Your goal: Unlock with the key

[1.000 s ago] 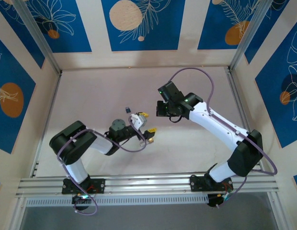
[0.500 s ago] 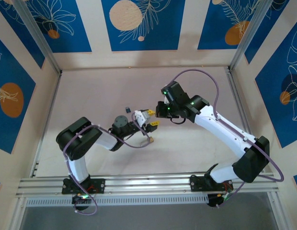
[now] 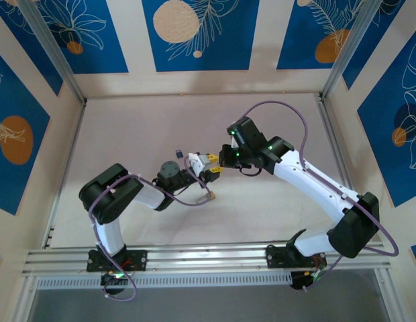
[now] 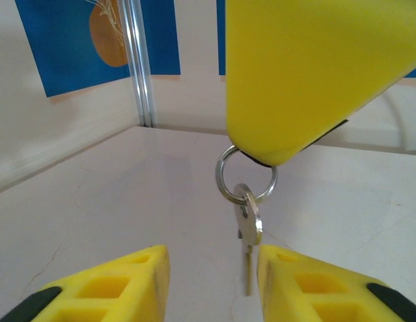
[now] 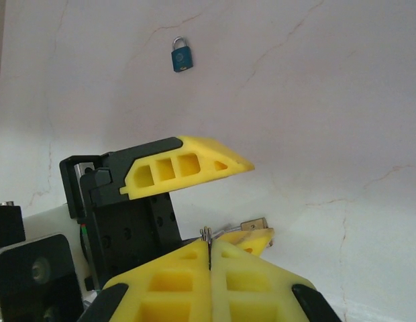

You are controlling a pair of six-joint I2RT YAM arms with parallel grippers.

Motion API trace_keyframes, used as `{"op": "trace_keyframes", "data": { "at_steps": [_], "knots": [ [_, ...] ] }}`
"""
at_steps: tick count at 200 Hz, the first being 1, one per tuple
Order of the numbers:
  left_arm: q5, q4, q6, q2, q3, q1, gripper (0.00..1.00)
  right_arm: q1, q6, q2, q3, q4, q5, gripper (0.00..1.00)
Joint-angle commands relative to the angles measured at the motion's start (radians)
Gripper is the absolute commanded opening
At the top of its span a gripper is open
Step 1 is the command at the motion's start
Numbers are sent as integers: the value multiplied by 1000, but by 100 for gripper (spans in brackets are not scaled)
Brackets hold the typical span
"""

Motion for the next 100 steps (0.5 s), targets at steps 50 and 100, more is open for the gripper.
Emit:
{"op": "trace_keyframes", "data": {
  "at_steps": [50,100],
  "knots": [
    [58,45,-43,8,18,-4,26,-27,20,-42,-36,15,-15,7],
    [89,44,-47,8,21,-4,7,-41,28,-57,-59,27,-29,7]
  ]
}}
